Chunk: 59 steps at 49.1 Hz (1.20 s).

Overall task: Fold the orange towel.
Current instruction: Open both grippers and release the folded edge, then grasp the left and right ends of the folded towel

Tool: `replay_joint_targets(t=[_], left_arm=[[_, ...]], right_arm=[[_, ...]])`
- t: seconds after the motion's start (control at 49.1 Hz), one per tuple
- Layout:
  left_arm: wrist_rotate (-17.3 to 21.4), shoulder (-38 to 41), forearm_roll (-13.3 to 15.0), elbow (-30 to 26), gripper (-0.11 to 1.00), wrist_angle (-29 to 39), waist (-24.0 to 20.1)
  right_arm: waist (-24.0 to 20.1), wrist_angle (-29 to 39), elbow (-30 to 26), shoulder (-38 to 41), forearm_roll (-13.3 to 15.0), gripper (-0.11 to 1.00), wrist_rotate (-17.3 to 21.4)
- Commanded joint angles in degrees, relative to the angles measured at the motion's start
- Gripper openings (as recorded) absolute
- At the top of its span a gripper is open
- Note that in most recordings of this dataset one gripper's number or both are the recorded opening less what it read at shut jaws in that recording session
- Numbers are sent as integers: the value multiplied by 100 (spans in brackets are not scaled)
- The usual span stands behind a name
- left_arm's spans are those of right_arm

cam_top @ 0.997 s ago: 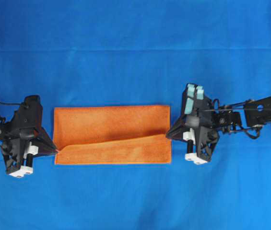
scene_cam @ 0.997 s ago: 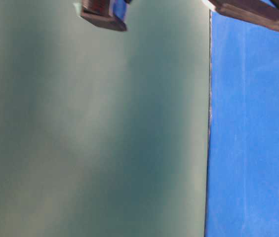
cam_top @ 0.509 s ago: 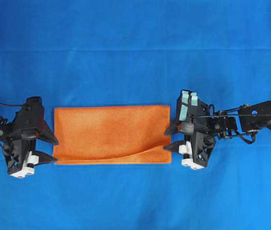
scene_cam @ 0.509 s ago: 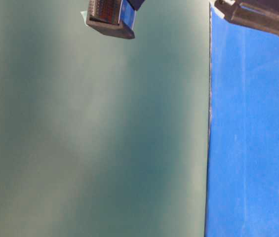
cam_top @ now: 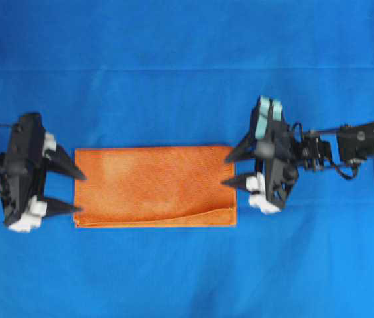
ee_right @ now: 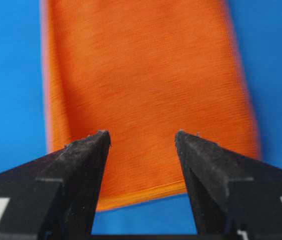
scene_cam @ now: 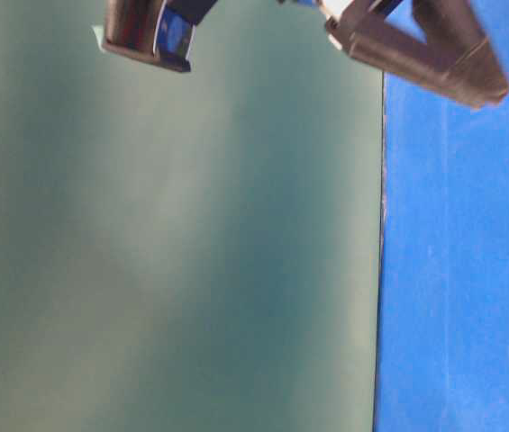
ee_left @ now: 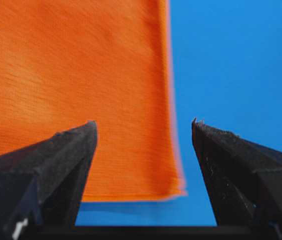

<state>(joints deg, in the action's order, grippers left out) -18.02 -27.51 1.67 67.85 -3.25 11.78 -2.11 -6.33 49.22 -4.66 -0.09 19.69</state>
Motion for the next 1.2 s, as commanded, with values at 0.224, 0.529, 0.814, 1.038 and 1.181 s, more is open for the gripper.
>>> replay_joint_targets(t=[0.224, 0.529, 0.814, 1.038, 1.181], left_arm=[[466, -35, -9, 35, 70, -62, -721], [527, 984, -9, 62, 70, -448, -1037], [598, 1828, -9, 149, 70, -773, -1380], [571, 1802, -9, 149, 69, -747, -1371], [571, 1802, -9, 158, 57, -721, -1345]], right_arm=[[483, -18, -70, -9, 44, 60, -26], [536, -53, -114, 606, 53, 60, -26], [598, -62, -97, 782, 44, 59, -26], [598, -79, -97, 791, 62, 57, -35], [589, -123, -97, 782, 158, 32, -35]])
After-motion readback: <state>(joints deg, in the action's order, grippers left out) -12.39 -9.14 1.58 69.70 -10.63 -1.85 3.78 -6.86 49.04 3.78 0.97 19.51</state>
